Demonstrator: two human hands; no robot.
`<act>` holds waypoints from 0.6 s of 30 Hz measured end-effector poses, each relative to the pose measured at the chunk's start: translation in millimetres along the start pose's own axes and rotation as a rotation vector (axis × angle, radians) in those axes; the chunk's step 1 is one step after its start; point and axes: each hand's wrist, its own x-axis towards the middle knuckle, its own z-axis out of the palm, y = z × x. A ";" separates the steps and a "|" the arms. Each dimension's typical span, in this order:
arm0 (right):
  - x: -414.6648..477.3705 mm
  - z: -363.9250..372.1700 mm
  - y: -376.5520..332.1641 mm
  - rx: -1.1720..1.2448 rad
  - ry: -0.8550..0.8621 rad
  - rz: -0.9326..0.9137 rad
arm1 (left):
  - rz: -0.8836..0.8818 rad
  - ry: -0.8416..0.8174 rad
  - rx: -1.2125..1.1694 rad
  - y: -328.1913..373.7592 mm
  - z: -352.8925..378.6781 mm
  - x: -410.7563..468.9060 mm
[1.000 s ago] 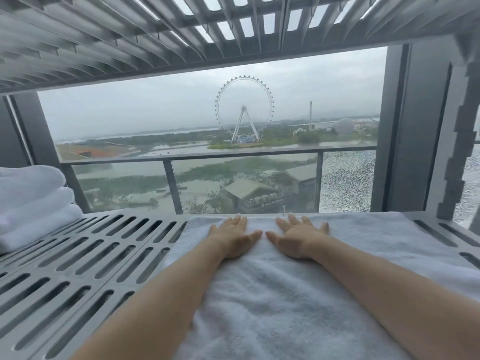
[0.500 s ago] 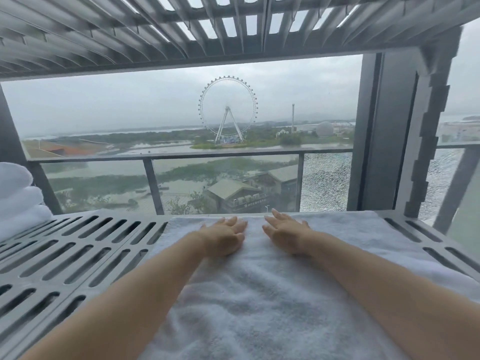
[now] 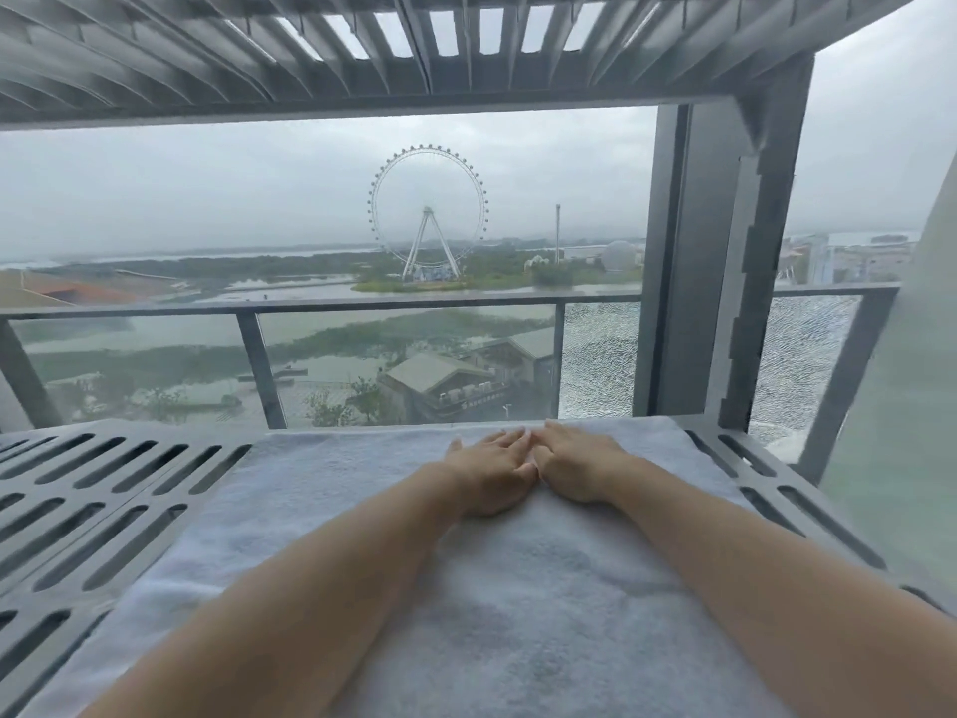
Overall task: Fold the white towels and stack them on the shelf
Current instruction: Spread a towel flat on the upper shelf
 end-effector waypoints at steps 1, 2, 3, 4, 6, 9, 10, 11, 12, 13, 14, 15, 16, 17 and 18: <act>-0.5 -2.4 10.1 -0.019 -0.014 0.036 | -0.010 -0.002 0.012 0.7 0.4 1.6; -1.0 -4.6 19.1 -0.029 -0.026 0.078 | -0.018 -0.004 0.020 -0.1 0.7 2.3; -2.0 -6.7 25.9 -0.035 -0.031 0.119 | -0.025 -0.003 0.025 -1.4 1.2 2.4; -2.6 -7.7 29.7 -0.042 -0.032 0.147 | -0.032 -0.005 0.030 -1.5 1.7 2.1; -1.3 -7.2 25.0 -0.049 -0.026 0.134 | -0.042 -0.019 0.049 0.3 0.3 2.9; 0.0 -5.8 22.4 -0.024 -0.042 0.005 | -0.050 -0.023 0.016 11.0 -2.9 11.0; -1.3 -8.1 29.3 -0.023 -0.051 -0.012 | -0.045 -0.010 -0.010 14.1 -3.0 13.4; -3.3 -11.2 40.1 -0.028 -0.055 -0.001 | -0.040 0.006 -0.026 16.0 -1.7 15.3; -5.5 -13.6 52.8 -0.038 -0.054 0.035 | -0.038 0.019 -0.031 17.1 0.7 16.6; -7.4 -15.5 64.4 -0.048 -0.048 0.078 | -0.038 0.030 -0.028 17.0 3.4 17.3; -9.4 -16.1 73.0 -0.053 -0.036 0.109 | -0.039 0.036 -0.018 16.2 5.5 17.4; -11.0 -15.8 77.2 -0.056 -0.018 0.116 | -0.042 0.040 -0.009 15.4 6.7 17.6; -12.4 -14.2 77.6 -0.056 0.008 0.095 | -0.044 0.042 -0.003 14.9 7.4 17.3; -13.4 -12.7 75.9 -0.050 0.034 0.054 | -0.044 0.044 0.003 14.8 8.0 17.0; -13.3 -11.8 74.1 -0.044 0.047 0.007 | -0.043 0.048 0.009 15.1 8.2 16.7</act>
